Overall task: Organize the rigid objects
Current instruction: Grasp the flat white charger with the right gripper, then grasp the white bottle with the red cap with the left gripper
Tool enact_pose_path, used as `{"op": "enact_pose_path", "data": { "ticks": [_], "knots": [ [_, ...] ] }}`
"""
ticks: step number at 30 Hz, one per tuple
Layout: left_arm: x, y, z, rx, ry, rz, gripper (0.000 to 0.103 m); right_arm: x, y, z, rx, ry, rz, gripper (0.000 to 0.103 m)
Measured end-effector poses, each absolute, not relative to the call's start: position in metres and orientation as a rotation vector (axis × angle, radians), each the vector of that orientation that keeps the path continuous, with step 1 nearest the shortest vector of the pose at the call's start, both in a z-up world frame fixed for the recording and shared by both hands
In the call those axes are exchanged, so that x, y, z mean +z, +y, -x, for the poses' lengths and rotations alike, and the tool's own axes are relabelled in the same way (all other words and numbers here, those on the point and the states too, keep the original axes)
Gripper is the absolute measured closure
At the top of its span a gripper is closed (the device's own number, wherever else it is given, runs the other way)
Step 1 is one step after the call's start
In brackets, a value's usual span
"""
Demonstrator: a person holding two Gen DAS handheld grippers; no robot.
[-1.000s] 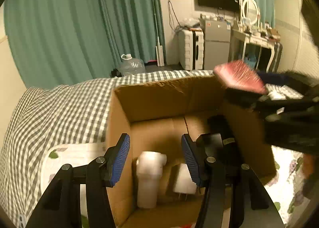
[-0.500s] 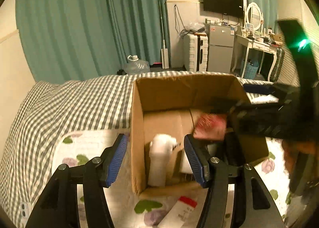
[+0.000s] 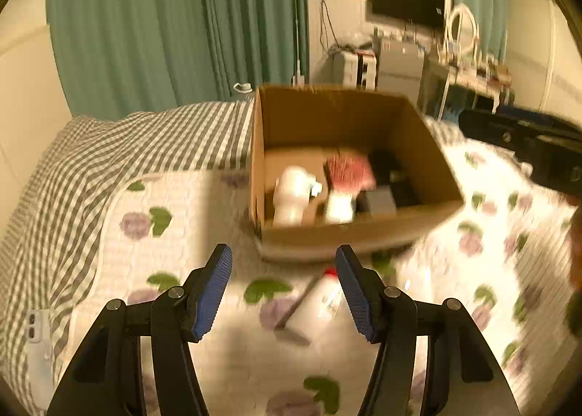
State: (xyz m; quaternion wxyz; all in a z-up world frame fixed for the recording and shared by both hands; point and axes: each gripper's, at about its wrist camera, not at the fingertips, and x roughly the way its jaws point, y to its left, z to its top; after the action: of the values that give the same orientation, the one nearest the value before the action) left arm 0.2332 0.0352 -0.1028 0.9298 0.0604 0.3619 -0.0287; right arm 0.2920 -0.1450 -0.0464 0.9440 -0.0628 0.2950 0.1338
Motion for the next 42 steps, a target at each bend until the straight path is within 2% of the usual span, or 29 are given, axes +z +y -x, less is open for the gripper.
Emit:
{"op": "enact_pose_path", "data": {
  "ticks": [7, 11, 20, 22, 23, 24, 42],
  "knots": [
    [-0.147, 0.028, -0.23, -0.075, 0.847, -0.167, 0.041, -0.111, -0.152, -0.268, 0.269, 0.712, 0.106, 0.019],
    [-0.154, 0.041, -0.236, -0.051, 0.879, -0.115, 0.041, -0.158, -0.138, -0.28, 0.277, 0.831, 0.151, 0.019],
    [-0.166, 0.038, -0.244, -0.05, 0.917, -0.132, 0.041, -0.212, -0.116, -0.281, 0.361, 0.923, 0.211, 0.019],
    [-0.168, 0.037, -0.245, -0.063, 0.926, -0.136, 0.041, -0.219, -0.114, -0.285, 0.36, 0.942, 0.199, 0.022],
    [-0.169, 0.036, -0.245, -0.067, 0.928, -0.138, 0.041, -0.222, -0.115, -0.287, 0.364, 0.948, 0.188, 0.03],
    [-0.169, 0.036, -0.246, -0.07, 0.929, -0.139, 0.041, -0.223, -0.113, -0.287, 0.356, 0.946, 0.188, 0.033],
    [-0.21, 0.007, -0.282, -0.141, 1.006, -0.209, 0.041, -0.19, -0.146, -0.277, 0.345, 0.881, 0.162, 0.033]
  ]
}}
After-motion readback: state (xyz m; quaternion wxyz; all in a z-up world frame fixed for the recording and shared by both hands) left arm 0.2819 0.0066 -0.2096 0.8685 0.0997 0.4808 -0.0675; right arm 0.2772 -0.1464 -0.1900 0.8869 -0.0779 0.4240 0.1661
